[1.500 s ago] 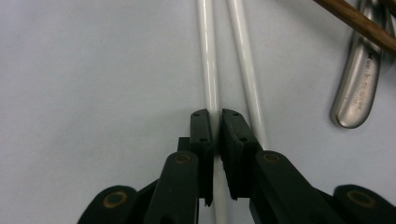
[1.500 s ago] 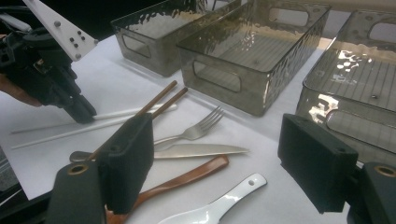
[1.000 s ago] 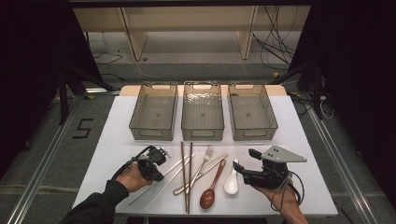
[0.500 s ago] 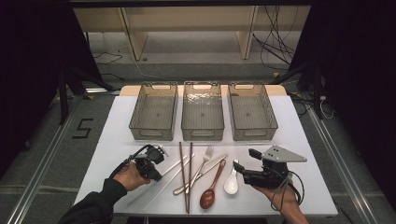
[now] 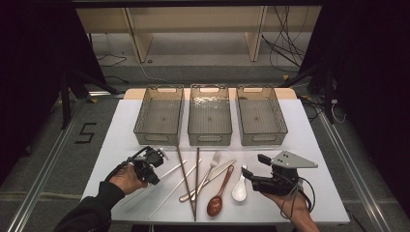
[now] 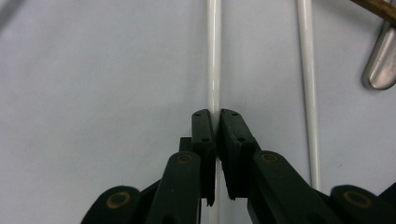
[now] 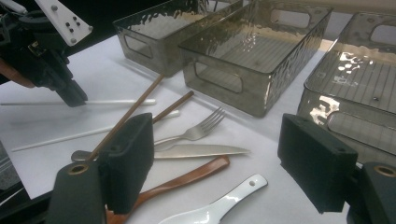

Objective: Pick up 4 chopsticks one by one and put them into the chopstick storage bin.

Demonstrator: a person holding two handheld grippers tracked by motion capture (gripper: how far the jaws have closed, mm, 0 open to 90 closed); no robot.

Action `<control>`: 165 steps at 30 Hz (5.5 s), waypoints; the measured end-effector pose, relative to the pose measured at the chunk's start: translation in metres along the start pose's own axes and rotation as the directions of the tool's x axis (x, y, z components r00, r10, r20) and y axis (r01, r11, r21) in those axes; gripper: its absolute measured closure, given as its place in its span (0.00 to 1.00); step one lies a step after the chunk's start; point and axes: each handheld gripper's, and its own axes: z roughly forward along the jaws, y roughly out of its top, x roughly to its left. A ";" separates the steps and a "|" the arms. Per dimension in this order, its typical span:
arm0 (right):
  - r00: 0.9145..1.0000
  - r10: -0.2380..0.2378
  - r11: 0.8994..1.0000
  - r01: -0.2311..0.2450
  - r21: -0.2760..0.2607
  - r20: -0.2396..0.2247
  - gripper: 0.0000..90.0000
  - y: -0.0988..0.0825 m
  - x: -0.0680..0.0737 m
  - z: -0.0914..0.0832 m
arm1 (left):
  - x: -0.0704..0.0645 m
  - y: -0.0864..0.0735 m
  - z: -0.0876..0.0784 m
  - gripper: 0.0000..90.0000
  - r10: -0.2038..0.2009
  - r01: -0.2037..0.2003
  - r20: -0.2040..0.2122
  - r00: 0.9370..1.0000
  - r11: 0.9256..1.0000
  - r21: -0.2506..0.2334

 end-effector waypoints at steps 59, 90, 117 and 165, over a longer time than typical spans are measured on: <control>1.000 -0.001 1.000 0.001 0.003 0.002 0.31 0.000 0.001 -0.001 | 0.000 0.003 0.000 0.94 0.078 -0.059 -0.143 0.987 0.990 0.128; 1.000 -0.001 1.000 0.001 0.001 0.002 0.31 0.000 0.001 -0.002 | 0.042 -0.019 -0.006 0.94 -0.024 0.057 -0.187 0.982 0.983 0.174; 1.000 0.004 1.000 -0.004 -0.004 0.003 0.31 0.000 0.000 -0.002 | 0.046 -0.011 -0.071 0.94 -0.106 0.118 0.052 0.993 0.922 -0.369; 1.000 0.006 1.000 -0.007 -0.018 -0.021 0.31 0.000 0.000 -0.003 | 0.139 0.085 -0.092 0.94 -0.293 0.158 -0.121 0.948 0.767 -0.622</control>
